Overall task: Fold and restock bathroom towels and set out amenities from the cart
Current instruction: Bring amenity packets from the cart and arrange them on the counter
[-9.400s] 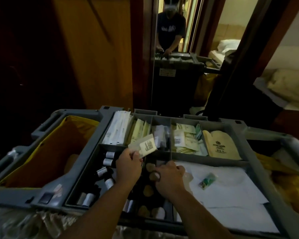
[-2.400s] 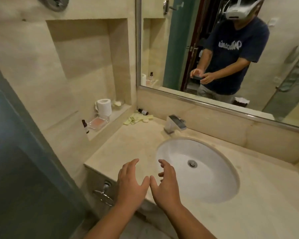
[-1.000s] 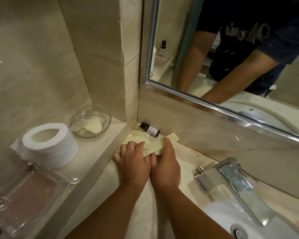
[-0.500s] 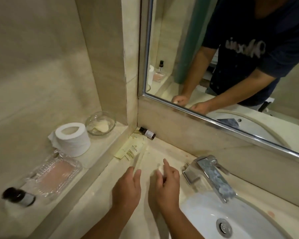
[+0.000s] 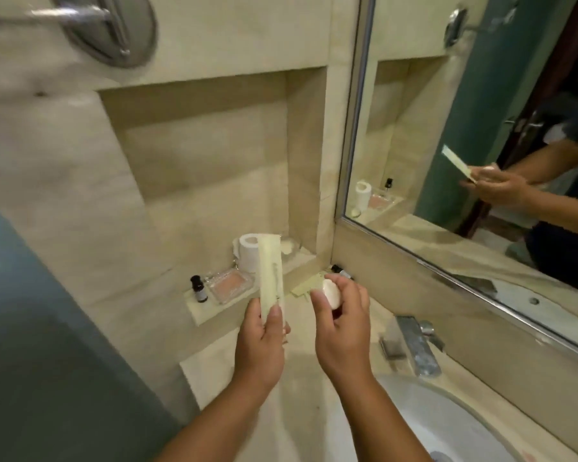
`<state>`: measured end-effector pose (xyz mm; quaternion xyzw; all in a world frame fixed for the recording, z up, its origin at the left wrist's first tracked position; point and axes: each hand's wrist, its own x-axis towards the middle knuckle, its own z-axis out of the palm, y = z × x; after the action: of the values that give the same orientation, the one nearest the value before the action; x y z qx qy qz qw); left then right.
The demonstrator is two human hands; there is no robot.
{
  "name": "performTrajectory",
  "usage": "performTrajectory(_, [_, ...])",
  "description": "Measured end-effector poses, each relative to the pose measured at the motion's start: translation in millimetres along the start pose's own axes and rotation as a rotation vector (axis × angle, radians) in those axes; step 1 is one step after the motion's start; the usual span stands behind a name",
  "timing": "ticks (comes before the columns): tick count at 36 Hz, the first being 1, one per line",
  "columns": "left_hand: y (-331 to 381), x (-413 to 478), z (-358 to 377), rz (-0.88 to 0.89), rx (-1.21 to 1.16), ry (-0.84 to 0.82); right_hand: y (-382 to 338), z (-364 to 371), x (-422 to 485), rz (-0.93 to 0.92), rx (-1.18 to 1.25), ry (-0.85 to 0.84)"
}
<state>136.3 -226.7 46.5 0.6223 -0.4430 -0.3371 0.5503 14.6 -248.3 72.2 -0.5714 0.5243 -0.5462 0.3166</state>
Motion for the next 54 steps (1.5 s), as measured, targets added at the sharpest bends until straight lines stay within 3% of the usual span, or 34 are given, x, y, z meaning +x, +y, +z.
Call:
performTrajectory(10, [82.5,-92.5,-130.8,0.192,-0.095,0.369,-120.9,37.5,-81.1,-0.305,0.249,-0.258])
performTrajectory(18, [114.5,-184.3,-266.7,0.334,0.055,0.775,-211.1,111.7,-174.7,-0.491,0.373,-0.5])
performTrajectory(36, [114.1,-495.3,-577.5,0.249,0.366,1.451,-396.9,252.3,-552.2,-0.657,0.714,-1.042])
performTrajectory(45, [107.6,-626.7,-673.0,0.217,0.393,1.706,-462.0,292.3,-710.4,-0.631,0.828,-1.218])
performTrajectory(54, [82.2,-700.0,-760.9,0.062,0.515,1.875,-491.9,356.8,-833.2,-0.605,0.914,-1.455])
